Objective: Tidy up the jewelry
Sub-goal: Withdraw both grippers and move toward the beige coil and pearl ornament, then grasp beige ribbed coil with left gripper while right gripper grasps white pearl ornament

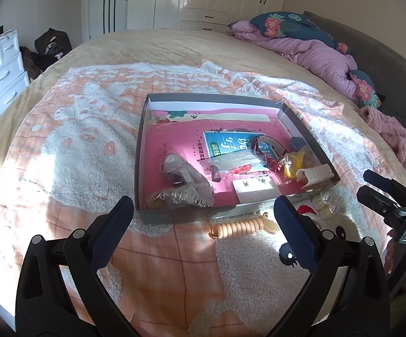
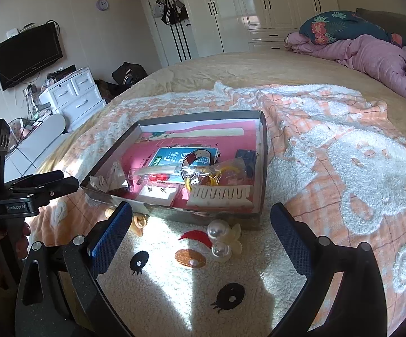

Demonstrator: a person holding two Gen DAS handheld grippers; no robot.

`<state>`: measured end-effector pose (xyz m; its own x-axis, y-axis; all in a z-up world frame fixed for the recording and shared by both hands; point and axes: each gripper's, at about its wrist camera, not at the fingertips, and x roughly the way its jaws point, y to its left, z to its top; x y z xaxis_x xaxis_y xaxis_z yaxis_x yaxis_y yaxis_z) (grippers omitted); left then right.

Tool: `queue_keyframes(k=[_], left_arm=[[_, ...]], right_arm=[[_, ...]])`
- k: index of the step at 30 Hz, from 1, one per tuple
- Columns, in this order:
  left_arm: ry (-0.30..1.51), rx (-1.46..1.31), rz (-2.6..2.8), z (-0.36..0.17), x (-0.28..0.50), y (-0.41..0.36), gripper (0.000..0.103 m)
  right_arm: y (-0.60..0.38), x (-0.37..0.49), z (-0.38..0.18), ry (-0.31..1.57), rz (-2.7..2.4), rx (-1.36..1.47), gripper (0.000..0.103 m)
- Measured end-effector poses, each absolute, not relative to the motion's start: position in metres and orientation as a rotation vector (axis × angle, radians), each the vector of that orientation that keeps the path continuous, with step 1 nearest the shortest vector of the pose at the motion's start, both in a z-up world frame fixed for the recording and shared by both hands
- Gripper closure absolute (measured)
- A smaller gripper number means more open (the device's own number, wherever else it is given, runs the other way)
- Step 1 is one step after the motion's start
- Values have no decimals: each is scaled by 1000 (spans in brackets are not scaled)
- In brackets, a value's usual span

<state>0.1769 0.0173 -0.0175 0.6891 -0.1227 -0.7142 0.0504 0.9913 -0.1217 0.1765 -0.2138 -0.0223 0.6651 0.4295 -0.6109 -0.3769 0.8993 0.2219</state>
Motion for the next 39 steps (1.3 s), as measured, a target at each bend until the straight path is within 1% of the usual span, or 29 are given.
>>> queue_keyframes(k=[10, 21, 22, 23, 25, 27, 29, 34, 39], left_arm=[[862, -98, -109, -37, 171, 11, 10], [961, -136, -154, -65, 171, -4, 10], [970, -143, -161, -67, 172, -5, 10], [981, -149, -164, -70, 173, -6, 10], [993, -158, -169, -73, 175, -9, 10], [1008, -170, -172, -76, 180, -13, 10], [1015, -184, -178, -78, 184, -17, 10], [1036, -194, -150, -85, 201, -26, 10], [1054, -143, -91, -92, 216, -35, 10]], right_arm=[[-218, 169, -37, 748, 451, 70, 5], [-208, 184, -74, 820, 443, 53, 5], [-208, 187, -78, 827, 442, 52, 9], [-208, 191, -82, 840, 441, 49, 17], [-208, 198, -89, 861, 442, 50, 25], [-208, 202, -93, 858, 443, 41, 37], [-211, 203, -92, 847, 470, 50, 68], [-219, 201, -89, 837, 498, 73, 69], [-228, 195, -87, 827, 511, 96, 69]])
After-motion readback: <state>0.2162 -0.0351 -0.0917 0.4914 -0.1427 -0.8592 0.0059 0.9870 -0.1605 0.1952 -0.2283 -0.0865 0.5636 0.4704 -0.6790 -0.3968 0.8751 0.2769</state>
